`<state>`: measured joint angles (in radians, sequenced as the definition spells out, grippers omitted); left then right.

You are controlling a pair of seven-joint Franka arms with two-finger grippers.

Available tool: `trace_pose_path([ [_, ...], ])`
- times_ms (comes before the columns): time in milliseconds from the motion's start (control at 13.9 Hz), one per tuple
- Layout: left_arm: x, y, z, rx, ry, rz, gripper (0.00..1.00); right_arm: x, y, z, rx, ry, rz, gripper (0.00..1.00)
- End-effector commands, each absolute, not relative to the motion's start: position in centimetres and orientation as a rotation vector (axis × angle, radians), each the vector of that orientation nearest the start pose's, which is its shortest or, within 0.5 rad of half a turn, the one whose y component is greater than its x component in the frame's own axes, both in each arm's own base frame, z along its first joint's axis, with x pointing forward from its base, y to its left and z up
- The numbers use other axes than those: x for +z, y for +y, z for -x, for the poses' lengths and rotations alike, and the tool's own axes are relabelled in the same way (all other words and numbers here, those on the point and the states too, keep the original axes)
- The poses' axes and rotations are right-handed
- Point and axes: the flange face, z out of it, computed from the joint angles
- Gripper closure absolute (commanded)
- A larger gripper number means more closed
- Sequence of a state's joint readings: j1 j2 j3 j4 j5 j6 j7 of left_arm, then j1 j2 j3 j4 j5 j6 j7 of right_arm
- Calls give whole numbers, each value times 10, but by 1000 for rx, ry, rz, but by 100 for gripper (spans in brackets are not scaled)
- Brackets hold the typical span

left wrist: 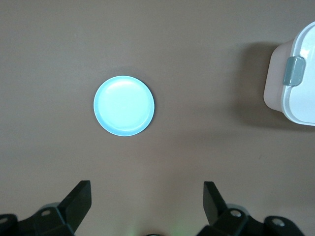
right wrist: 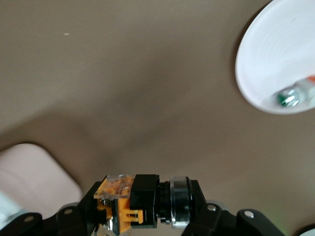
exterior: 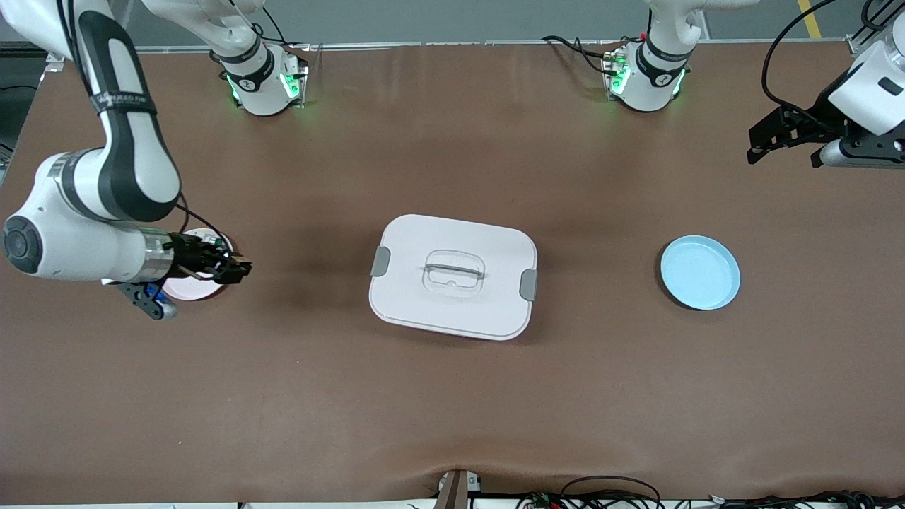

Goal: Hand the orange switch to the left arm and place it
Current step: 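Carry the switch over the white box while the left gripper approaches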

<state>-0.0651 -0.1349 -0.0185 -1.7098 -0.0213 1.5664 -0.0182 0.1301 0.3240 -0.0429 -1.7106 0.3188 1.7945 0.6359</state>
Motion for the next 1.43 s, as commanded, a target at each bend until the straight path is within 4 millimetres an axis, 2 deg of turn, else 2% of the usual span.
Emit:
trace_pose_path([
  [0, 638, -44, -511, 15, 128, 3150, 0, 425, 149, -620, 472, 1088, 2684, 100],
  [143, 640, -45, -511, 8, 128, 3150, 0, 455, 199, -618, 470, 1183, 2590, 100],
  [287, 640, -45, -511, 8, 126, 3152, 0, 475, 245, -610, 488, 1265, 2518, 100],
  [359, 640, -47, -511, 8, 131, 3153, 0, 484, 261, -609, 486, 1304, 2494, 100],
  [502, 642, -52, -510, 5, 140, 3171, 0, 484, 270, -609, 503, 1377, 2461, 100],
  [789, 647, -53, -510, -6, 128, 3223, 0, 484, 291, -601, 506, 1353, 2478, 100],
  [1004, 647, -57, -507, 28, 135, 3247, 0, 477, 301, -603, 551, 1368, 2433, 100],
  [1363, 644, -66, -505, 75, 158, 3332, 0, 486, 326, -617, 570, 1572, 2305, 100],
])
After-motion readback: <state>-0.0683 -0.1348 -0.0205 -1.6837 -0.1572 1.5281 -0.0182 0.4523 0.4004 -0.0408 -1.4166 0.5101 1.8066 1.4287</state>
